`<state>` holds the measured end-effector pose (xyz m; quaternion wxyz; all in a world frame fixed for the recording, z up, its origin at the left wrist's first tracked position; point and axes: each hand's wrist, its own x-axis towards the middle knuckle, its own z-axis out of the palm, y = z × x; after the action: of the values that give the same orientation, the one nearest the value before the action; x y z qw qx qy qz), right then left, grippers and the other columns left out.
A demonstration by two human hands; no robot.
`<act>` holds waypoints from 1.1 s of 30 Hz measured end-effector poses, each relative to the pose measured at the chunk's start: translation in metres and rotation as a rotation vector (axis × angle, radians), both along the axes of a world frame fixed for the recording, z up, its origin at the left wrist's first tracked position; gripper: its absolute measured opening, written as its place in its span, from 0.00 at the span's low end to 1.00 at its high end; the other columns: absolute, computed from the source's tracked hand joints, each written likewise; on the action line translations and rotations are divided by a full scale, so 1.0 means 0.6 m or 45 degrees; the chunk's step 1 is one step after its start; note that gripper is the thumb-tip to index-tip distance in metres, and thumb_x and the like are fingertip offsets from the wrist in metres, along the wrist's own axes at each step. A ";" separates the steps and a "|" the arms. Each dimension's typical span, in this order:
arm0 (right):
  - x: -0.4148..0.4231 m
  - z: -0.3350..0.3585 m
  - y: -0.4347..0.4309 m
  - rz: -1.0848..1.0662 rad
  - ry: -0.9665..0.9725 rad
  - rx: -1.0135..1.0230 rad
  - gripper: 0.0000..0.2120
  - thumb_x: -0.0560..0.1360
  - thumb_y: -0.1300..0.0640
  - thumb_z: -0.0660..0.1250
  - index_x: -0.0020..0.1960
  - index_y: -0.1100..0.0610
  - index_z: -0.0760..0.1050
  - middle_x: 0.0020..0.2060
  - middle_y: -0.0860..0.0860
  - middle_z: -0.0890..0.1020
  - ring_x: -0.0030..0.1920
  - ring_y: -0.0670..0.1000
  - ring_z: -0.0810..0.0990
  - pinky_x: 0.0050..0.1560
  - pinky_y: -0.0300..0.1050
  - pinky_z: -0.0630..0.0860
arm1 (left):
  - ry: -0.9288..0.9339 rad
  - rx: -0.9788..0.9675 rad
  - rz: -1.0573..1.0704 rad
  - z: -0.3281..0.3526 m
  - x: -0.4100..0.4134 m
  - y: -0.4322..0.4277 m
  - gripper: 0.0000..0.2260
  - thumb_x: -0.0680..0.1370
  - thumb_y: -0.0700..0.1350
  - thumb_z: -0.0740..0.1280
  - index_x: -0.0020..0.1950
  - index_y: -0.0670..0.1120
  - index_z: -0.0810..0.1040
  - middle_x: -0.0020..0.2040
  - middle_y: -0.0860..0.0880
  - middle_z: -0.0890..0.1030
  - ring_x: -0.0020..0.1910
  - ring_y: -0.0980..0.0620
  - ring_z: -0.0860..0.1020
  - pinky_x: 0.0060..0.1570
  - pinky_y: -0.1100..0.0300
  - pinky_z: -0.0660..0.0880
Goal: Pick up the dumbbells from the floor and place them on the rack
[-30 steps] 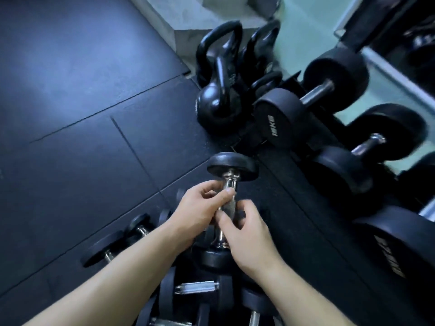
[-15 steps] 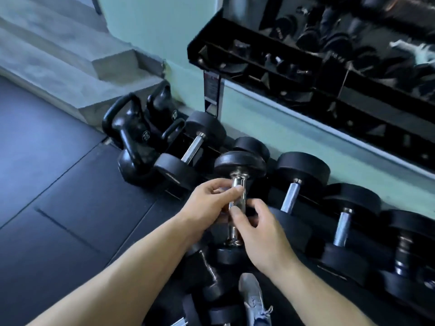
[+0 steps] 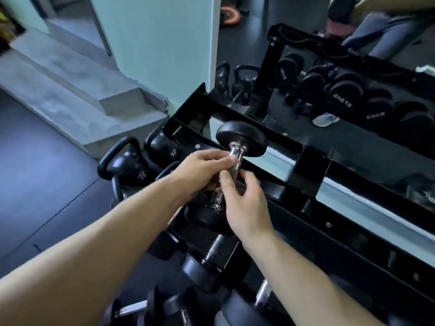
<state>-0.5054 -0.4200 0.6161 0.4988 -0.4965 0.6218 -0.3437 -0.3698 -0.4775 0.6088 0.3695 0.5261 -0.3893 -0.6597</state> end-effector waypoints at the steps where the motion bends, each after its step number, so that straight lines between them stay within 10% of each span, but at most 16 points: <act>1: 0.011 0.001 -0.028 -0.017 -0.032 -0.006 0.13 0.81 0.40 0.64 0.60 0.46 0.74 0.52 0.42 0.83 0.51 0.38 0.80 0.47 0.31 0.75 | -0.030 -0.010 -0.014 0.003 0.009 -0.029 0.10 0.77 0.49 0.75 0.54 0.45 0.87 0.40 0.45 0.83 0.33 0.50 0.80 0.37 0.59 0.79; 10: 0.094 -0.035 -0.220 -0.124 -0.140 0.063 0.27 0.74 0.30 0.64 0.64 0.48 0.73 0.57 0.49 0.83 0.56 0.53 0.83 0.61 0.57 0.81 | -0.207 0.006 -0.155 0.008 0.081 -0.234 0.12 0.79 0.46 0.73 0.60 0.42 0.84 0.38 0.47 0.84 0.31 0.51 0.80 0.31 0.62 0.79; 21: 0.073 -0.074 -0.327 -0.015 -0.023 -0.075 0.20 0.80 0.43 0.68 0.64 0.55 0.73 0.47 0.44 0.81 0.48 0.46 0.81 0.58 0.50 0.79 | -0.268 0.019 -0.283 -0.027 0.080 -0.356 0.11 0.72 0.50 0.78 0.52 0.49 0.86 0.44 0.48 0.84 0.42 0.51 0.81 0.52 0.55 0.78; 33: 0.088 -0.113 -0.368 -0.032 0.073 -0.108 0.22 0.76 0.45 0.73 0.64 0.55 0.73 0.50 0.48 0.83 0.52 0.51 0.83 0.55 0.49 0.79 | -0.253 0.071 -0.330 -0.063 0.092 -0.407 0.21 0.71 0.51 0.77 0.61 0.42 0.84 0.50 0.44 0.85 0.48 0.46 0.83 0.53 0.53 0.79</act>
<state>-0.4527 -0.6408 0.5480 0.4549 -0.5189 0.6270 -0.3615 -0.3144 -0.7214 0.5711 0.2262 0.5440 -0.4702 -0.6571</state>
